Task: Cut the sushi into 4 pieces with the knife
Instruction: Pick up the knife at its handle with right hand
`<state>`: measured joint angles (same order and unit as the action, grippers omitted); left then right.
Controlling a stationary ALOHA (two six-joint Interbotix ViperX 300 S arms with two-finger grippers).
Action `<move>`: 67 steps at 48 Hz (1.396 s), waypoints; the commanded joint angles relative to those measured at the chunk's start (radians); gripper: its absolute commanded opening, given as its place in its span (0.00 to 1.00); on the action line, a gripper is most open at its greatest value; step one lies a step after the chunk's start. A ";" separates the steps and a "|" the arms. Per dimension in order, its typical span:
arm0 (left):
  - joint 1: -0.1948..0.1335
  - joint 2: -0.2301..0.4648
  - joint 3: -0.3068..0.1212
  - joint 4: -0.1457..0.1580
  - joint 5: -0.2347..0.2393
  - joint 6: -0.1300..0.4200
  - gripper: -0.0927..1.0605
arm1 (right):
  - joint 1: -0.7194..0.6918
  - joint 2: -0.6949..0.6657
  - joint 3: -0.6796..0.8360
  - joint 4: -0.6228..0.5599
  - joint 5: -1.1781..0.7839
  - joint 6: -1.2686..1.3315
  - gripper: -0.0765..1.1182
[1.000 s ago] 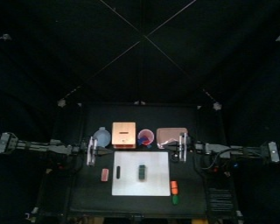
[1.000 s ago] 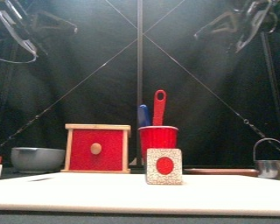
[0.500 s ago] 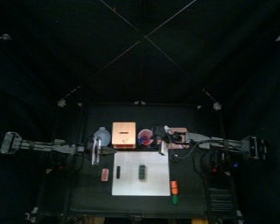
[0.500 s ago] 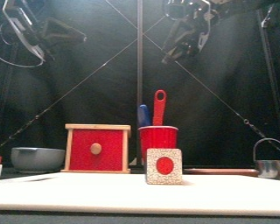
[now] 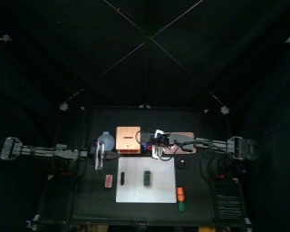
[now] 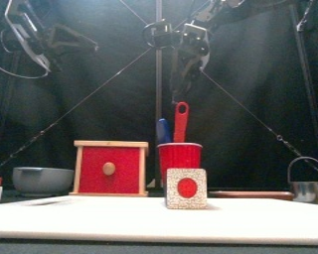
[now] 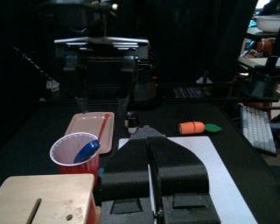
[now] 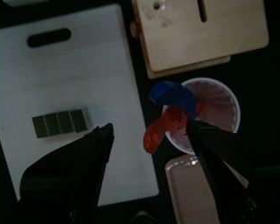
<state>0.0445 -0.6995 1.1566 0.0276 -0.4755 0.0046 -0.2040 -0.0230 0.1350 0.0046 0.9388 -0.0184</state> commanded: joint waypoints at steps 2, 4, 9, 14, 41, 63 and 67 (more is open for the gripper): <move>0.003 0.002 -0.012 -0.002 -0.009 0.000 0.13 | 0.005 0.043 -0.098 -0.015 0.107 -0.003 0.86; 0.003 0.000 -0.011 -0.002 -0.009 0.000 0.13 | 0.006 0.066 -0.123 -0.025 0.144 -0.003 0.86; 0.003 0.000 -0.009 -0.003 -0.009 0.000 0.13 | 0.015 0.124 -0.187 -0.049 0.236 -0.020 0.86; 0.003 0.002 -0.008 -0.003 -0.008 0.000 0.13 | 0.021 0.176 -0.239 -0.069 0.305 -0.038 0.86; 0.008 0.000 0.012 -0.003 -0.009 -0.002 0.13 | 0.018 0.296 -0.345 -0.135 0.445 -0.063 0.86; 0.008 0.000 0.018 -0.003 -0.008 -0.002 0.13 | 0.006 0.307 -0.344 -0.137 0.445 -0.067 0.85; 0.008 0.000 0.018 -0.003 -0.008 -0.002 0.13 | 0.005 0.308 -0.347 -0.137 0.445 -0.069 0.82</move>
<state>0.0491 -0.7010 1.1873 0.0245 -0.4755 0.0046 -0.1933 0.3068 -0.1856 -0.1304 1.3852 -0.0859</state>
